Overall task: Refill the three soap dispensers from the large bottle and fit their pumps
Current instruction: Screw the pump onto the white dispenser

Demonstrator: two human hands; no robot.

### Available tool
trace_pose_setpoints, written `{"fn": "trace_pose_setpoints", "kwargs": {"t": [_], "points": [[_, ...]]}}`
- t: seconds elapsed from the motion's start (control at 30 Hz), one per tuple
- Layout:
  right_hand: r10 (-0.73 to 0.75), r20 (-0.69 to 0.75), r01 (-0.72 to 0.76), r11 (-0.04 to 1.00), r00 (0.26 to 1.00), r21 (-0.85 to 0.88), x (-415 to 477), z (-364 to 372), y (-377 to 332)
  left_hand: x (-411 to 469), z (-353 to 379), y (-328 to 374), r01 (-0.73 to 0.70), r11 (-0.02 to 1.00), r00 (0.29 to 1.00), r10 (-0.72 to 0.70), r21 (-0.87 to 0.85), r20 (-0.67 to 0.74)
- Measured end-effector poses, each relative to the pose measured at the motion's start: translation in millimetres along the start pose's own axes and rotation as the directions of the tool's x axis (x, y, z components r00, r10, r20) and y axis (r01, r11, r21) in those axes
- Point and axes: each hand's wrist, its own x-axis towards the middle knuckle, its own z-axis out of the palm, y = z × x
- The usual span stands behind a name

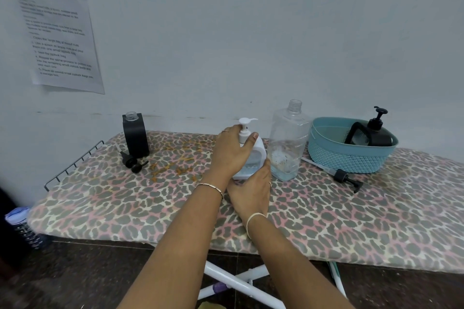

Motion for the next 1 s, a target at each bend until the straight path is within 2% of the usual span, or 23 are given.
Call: {"fn": "trace_pose_setpoints", "kwargs": {"t": [0.17,0.27,0.33,0.53,0.67,0.73,0.87,1.0], "points": [[0.005,0.016,-0.004,1.000,1.000,-0.007,-0.4,-0.5,-0.9,-0.8,3.2,4.1,0.077,0.997,0.991,-0.077,-0.004,-0.110],[0.002,0.006,-0.002,1.000,1.000,-0.015,0.1,0.2,-0.6,0.1,1.8,4.8,0.155,0.986,0.978,-0.162,-0.062,-0.133],[0.001,-0.006,-0.001,1.000,1.000,-0.012,0.4,0.8,-0.5,1.2,0.4,3.6,0.156,0.985,0.977,-0.166,-0.078,-0.132],[-0.003,-0.003,0.003,1.000,1.000,-0.028,1.3,0.4,0.6,4.5,-9.4,-0.2,0.090,0.994,0.996,-0.090,-0.062,0.003],[-0.009,-0.005,0.008,0.999,1.000,-0.033,1.0,0.2,0.0,8.3,-18.0,1.0,0.099,0.993,0.987,-0.091,-0.062,0.132],[-0.006,-0.001,0.006,0.999,1.000,-0.032,1.0,0.4,-0.6,8.8,-19.7,1.8,0.123,0.990,0.983,-0.111,-0.075,0.149],[-0.016,-0.013,0.015,1.000,1.000,-0.026,1.0,0.4,0.0,6.2,-17.6,4.8,0.174,0.979,0.983,-0.166,-0.110,0.077],[-0.015,-0.011,0.015,1.000,1.000,-0.014,0.7,0.9,0.8,2.9,-8.6,7.3,0.178,0.984,0.982,-0.179,-0.029,-0.050]]}}
